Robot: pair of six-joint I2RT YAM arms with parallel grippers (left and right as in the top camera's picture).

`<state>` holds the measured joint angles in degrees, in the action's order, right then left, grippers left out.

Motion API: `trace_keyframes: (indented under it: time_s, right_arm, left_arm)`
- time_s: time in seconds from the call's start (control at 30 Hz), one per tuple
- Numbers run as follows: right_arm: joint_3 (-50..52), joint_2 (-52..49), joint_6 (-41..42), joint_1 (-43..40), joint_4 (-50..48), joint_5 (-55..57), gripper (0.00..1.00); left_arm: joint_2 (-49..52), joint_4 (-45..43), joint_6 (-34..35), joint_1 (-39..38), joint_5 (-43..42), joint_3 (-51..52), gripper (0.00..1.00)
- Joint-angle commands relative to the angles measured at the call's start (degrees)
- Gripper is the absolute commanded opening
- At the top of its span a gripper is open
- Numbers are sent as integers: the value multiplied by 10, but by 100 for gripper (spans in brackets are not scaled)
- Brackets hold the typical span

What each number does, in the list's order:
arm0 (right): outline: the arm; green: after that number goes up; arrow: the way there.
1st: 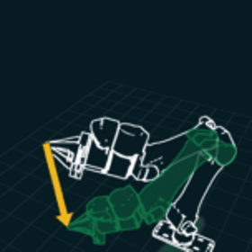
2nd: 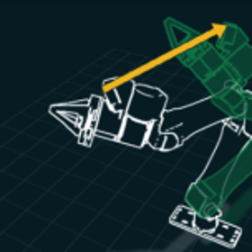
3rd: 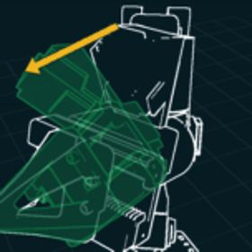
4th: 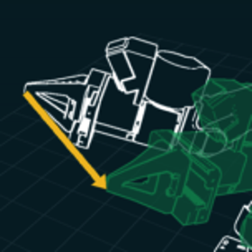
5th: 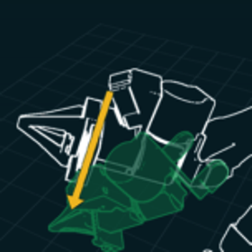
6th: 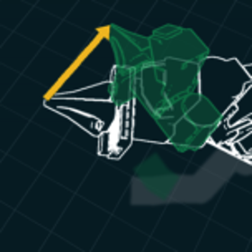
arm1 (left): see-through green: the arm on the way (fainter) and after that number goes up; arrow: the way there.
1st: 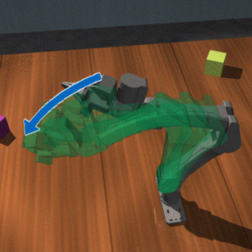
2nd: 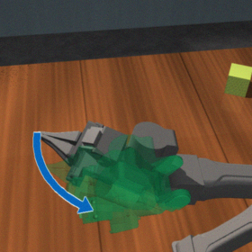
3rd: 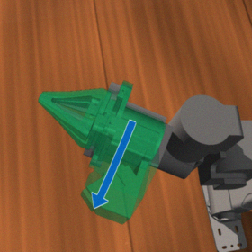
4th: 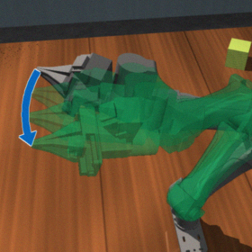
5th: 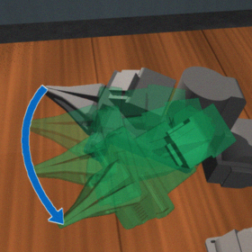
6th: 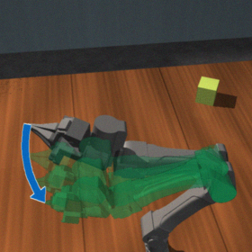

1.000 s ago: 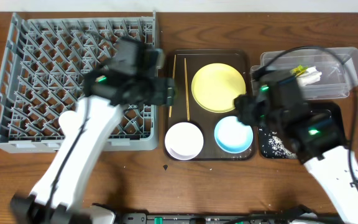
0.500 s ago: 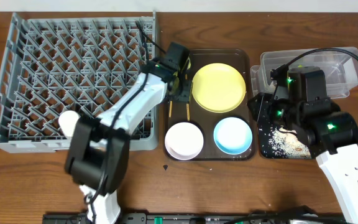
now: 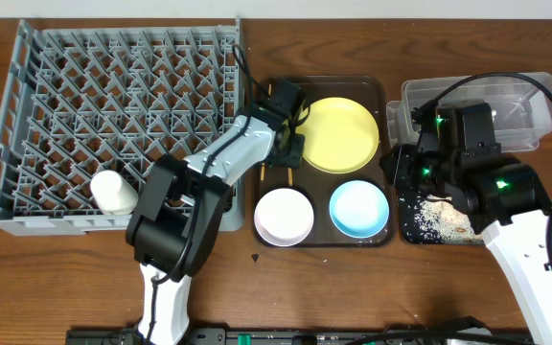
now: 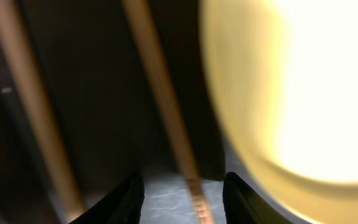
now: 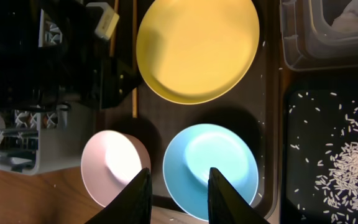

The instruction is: Sort waste into correct bins and load items into the dishwasher

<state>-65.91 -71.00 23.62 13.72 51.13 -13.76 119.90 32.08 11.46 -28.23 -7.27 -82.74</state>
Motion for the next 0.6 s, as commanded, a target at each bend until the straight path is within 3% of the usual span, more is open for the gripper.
trace_keyframes:
  time_s: [0.0, 0.33, 0.57]
  right_arm:
    - [2, -2, -1, -2, 2, -7, 27]
    - [2, -2, -1, -2, 10, -7, 22]
    - [2, -2, -1, -2, 12, -7, 20]
  left_arm:
    - [20, -3, 8, -6, 12, -6, 40]
    - [59, 16, 61, -6, 24, -6, 15]
    - [12, 59, 63, 1, 24, -26, 9]
